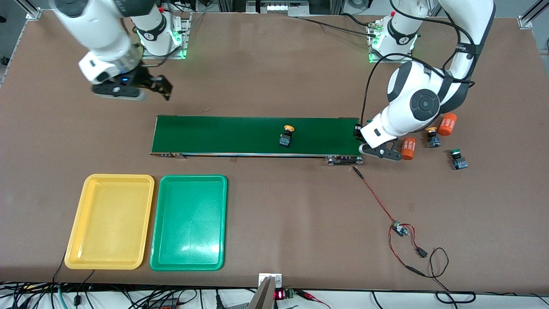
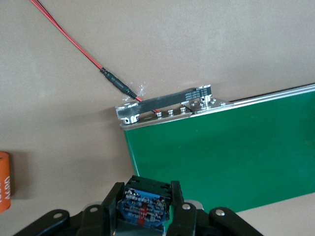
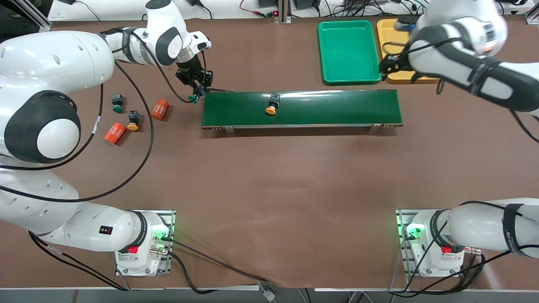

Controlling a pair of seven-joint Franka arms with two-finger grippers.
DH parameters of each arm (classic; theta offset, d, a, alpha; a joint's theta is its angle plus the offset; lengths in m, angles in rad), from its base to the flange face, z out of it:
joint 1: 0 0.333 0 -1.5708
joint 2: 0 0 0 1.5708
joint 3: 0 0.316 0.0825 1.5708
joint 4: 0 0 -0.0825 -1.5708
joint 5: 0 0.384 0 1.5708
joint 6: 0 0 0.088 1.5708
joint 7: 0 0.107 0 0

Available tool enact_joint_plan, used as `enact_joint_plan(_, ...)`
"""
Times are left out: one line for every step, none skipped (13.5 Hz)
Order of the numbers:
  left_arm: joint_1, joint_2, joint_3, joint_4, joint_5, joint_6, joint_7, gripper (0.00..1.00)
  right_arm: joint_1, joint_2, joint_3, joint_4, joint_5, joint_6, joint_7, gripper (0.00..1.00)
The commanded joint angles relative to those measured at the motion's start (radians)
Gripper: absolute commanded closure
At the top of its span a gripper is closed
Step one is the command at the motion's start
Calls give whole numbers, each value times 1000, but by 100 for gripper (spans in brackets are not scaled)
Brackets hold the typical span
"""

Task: Sort buttons by color to trays
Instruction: 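Place the button on the belt while the right gripper reaches the belt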

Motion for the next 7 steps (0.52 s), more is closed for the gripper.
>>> enact_joint_plan(-30, 7, 6, -21, -8, 41, -95, 100, -53, 34, 88, -4, -8, 57, 58, 0)
enact_joint_plan(-47, 13, 8, -21, -8, 43, -115, 100, -53, 51, 102, 2, -9, 70, 84, 0)
enact_joint_plan(-50, 21, 6, -21, -8, 46, -117, 100, -50, 74, 116, 12, -12, 85, 116, 0)
enact_joint_plan(-58, 31, 6, -21, -8, 49, -117, 100, -49, 97, 127, 22, -27, 97, 140, 0)
enact_joint_plan(-64, 45, 8, -21, -8, 65, -120, 100, -49, 120, 136, 36, -47, 108, 163, 0)
enact_joint_plan(-67, 59, 6, -21, -8, 75, -123, 100, -43, 149, 139, 54, -60, 113, 182, 0)
enact_joint_plan(-76, 74, 6, -21, -8, 85, -123, 100, -32, 180, 139, 80, -63, 119, 202, 0)
